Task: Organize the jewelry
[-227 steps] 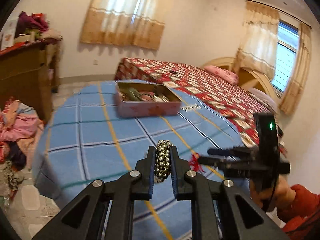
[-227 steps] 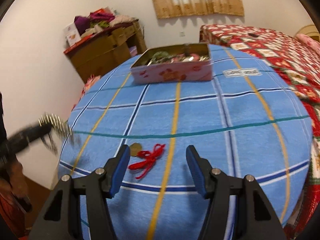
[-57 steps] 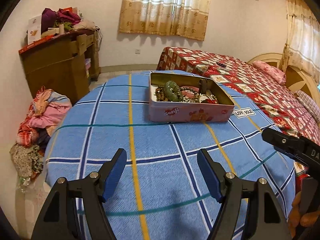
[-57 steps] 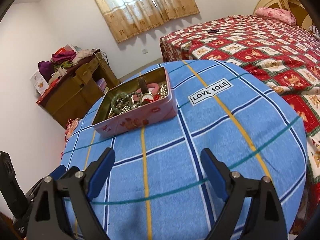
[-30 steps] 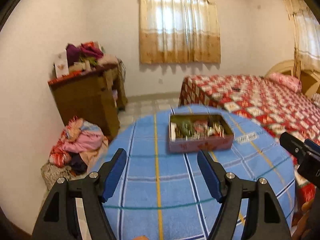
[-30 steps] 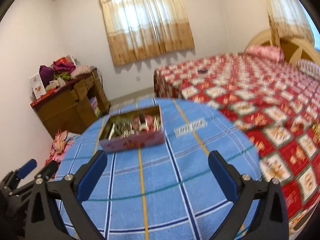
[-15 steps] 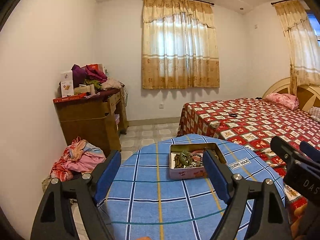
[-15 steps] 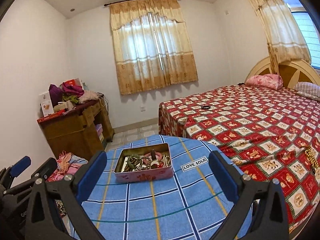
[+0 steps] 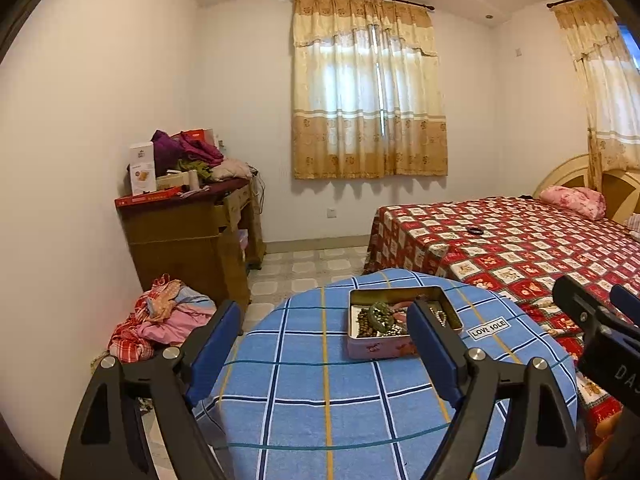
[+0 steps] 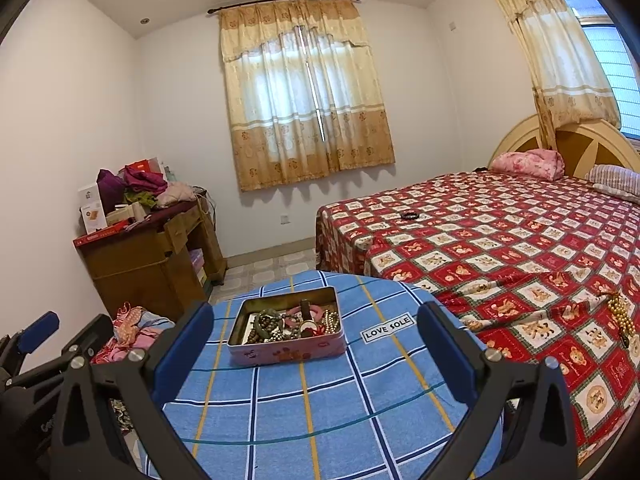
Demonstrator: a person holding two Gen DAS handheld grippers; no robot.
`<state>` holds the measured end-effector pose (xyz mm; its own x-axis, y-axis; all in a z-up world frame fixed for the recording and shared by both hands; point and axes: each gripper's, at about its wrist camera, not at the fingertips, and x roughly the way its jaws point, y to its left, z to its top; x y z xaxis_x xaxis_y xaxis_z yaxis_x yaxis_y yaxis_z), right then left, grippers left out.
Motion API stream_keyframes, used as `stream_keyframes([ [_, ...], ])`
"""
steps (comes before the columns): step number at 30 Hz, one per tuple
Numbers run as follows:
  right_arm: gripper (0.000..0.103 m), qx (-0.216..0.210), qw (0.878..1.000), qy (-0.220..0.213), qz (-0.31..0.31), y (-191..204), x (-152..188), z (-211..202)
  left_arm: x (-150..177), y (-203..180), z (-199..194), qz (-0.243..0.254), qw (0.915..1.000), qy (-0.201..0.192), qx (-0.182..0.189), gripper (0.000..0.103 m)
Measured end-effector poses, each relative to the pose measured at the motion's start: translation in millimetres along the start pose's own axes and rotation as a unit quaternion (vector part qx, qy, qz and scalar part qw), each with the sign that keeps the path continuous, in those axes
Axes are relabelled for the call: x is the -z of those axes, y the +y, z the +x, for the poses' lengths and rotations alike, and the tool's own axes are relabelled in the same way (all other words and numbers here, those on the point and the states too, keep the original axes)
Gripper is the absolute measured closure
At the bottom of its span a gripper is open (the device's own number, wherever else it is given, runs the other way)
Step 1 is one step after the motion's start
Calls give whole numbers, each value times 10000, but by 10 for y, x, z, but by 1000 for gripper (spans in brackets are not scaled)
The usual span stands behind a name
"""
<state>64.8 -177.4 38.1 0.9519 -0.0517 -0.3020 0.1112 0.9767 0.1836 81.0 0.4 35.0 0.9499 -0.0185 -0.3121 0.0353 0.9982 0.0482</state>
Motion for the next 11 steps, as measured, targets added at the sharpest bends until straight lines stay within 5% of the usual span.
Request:
stream_keyframes([
  [11, 0, -107, 9998, 139, 11, 26, 33, 59, 53, 23, 87, -60, 9998, 180, -68, 18],
])
